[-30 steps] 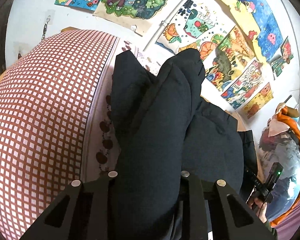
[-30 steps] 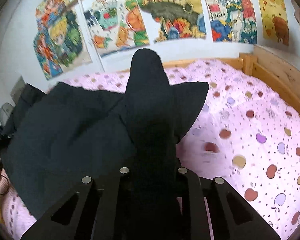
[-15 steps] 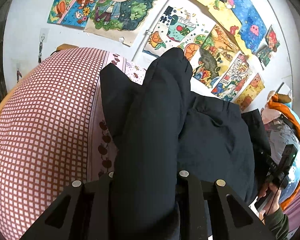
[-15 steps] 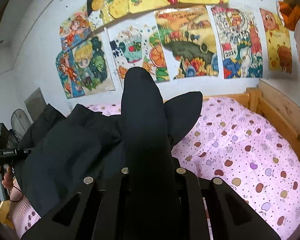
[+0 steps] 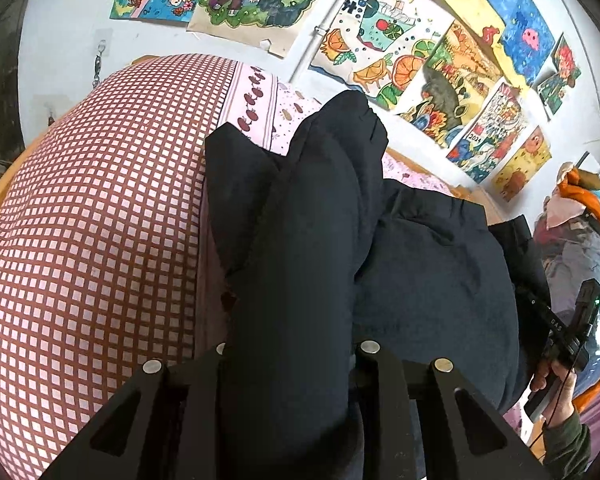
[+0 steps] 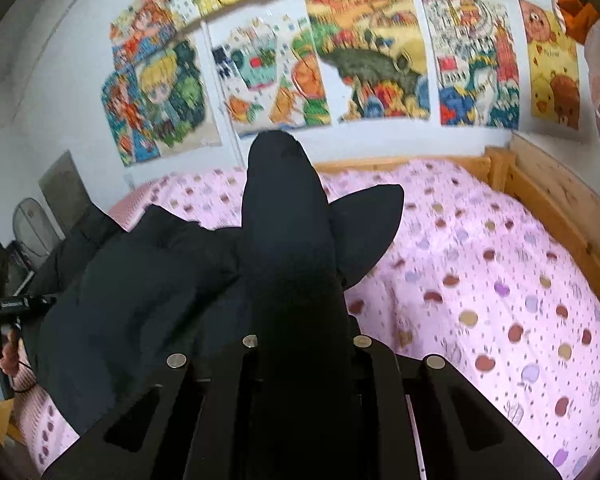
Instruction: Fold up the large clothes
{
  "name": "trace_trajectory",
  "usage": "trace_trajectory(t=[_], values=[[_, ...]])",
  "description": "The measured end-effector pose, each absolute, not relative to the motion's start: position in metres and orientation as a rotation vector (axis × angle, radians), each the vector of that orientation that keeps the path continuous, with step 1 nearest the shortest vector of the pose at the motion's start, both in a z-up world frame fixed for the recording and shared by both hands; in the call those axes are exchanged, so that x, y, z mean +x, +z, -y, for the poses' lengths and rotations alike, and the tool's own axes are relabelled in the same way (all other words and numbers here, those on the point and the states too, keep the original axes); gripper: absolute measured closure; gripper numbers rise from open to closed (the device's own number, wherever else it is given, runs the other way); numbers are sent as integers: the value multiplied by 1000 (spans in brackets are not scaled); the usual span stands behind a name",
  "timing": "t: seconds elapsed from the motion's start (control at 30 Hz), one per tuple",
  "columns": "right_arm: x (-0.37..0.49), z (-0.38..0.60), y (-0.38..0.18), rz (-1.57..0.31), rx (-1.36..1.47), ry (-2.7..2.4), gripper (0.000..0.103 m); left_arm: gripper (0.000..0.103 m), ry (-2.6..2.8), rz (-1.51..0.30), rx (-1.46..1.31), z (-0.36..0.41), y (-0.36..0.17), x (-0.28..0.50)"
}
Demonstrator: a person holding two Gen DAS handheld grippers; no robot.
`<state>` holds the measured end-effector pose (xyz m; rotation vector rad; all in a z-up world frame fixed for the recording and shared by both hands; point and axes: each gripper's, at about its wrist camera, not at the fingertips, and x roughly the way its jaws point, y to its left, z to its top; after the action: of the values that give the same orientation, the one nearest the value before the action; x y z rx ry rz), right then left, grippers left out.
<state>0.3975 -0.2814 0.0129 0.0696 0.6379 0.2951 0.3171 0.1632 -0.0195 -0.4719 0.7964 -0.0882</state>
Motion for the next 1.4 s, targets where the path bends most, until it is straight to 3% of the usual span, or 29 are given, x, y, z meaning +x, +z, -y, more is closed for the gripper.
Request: trace_trajectory(t=[0.2,0.3,0.37,0.47,0.63,0.8,1.0,1.4], values=[[408,298,-8,-713,148,239,83,65,-6,-801,-354,-143,-15,320],[408,298,-14,-722,135,226,73,57,31,-807,-336,-142,-14,321],[407,295,-15,-719,114,217,58,55,41,-817,-340,-143,-14,323],[401,292,-7,-671,56,163,36,38,72,-815,-363,-147,-15,323],[389,276,14,-570,-74,111,28,25,152,-774,-374,-148,-13,318],[377,265,22,-534,-99,96,20,1,269,-629,-267,-137,6,300],[358,256,30,-467,-79,93,13,0,286,-480,-97,-110,31,279],[326,247,39,-402,-58,125,11,0,226,-395,30,-61,55,253]])
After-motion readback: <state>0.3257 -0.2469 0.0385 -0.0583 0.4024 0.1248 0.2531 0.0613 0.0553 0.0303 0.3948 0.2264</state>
